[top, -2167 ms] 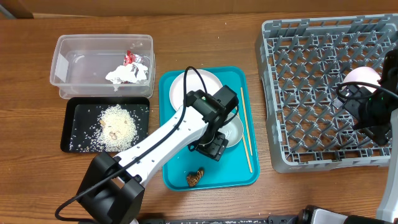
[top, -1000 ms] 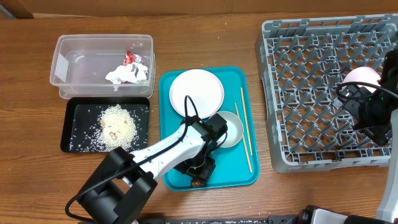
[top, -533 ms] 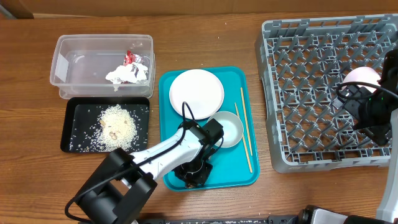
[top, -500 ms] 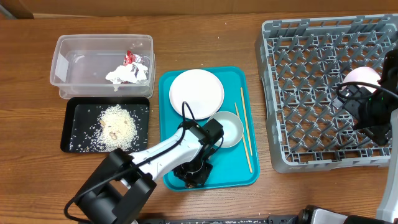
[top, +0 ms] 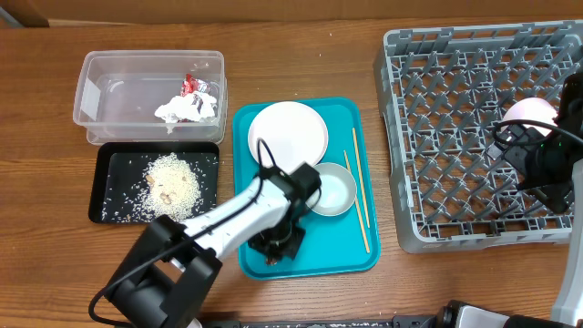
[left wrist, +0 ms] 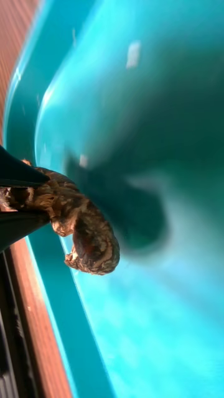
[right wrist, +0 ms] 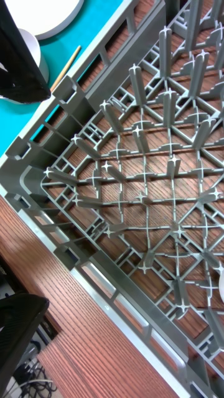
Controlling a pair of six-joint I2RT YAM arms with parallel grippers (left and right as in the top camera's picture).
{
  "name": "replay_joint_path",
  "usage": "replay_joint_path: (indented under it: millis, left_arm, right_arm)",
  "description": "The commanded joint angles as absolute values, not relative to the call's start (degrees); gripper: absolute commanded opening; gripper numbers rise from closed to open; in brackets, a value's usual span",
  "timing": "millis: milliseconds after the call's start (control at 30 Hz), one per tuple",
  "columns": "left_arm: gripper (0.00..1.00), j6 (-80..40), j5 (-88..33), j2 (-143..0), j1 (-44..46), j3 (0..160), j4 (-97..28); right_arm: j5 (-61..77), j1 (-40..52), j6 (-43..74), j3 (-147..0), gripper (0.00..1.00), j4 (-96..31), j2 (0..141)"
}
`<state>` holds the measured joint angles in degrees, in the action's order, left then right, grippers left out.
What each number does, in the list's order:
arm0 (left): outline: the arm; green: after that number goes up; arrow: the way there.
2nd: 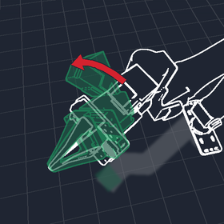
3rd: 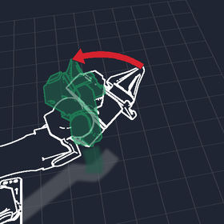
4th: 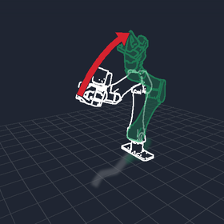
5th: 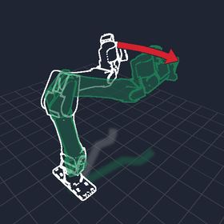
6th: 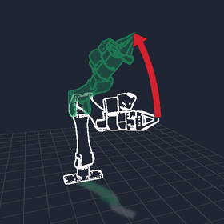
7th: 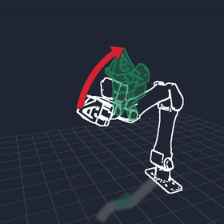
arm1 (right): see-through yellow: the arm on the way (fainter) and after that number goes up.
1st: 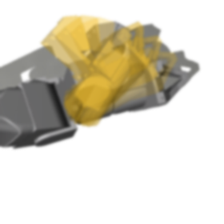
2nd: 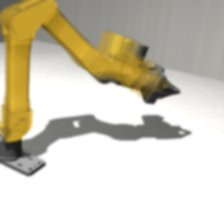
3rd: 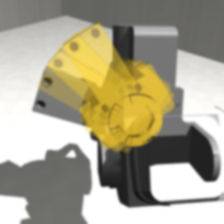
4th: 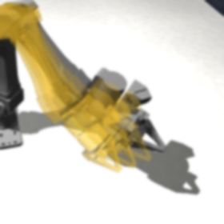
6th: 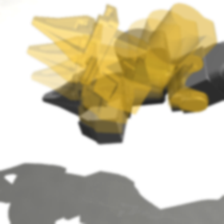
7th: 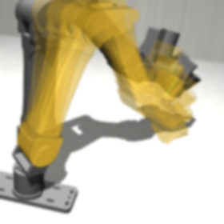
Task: Sort waste into correct bins and load items into the dishwasher
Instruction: 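Grasp the brown food scrap on the teal tray with left gripper, then carry the brown scrap with left gripper and drop onto black tray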
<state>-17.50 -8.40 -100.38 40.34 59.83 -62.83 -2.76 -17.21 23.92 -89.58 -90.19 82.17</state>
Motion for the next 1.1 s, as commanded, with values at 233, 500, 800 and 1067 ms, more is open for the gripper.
replay_joint_path:
  millis: [233, 500, 800, 1067]
  left_arm:
    - [0.04, -21.8, 3.7, -87.4, 22.5, 68.6, -67.7]
    - [0.04, -26.0, 4.7, -83.3, 1.7, 68.6, -66.3]
    - [0.04, -26.0, 8.6, -85.6, -13.7, 68.4, -56.8]
    - [0.04, -25.9, 12.1, -93.0, -15.4, 68.4, -51.7]
  right_arm:
    - [-2.5, -17.3, 23.6, -90.1, 1.00, -90.1, 82.1]
    - [-2.5, -17.3, 23.6, -90.1, 1.00, -90.1, 82.1]
    - [-2.5, -17.3, 23.6, -90.1, 1.00, -90.1, 82.1]
    - [-2.5, -17.3, 23.6, -90.1, 1.00, -90.1, 82.1]
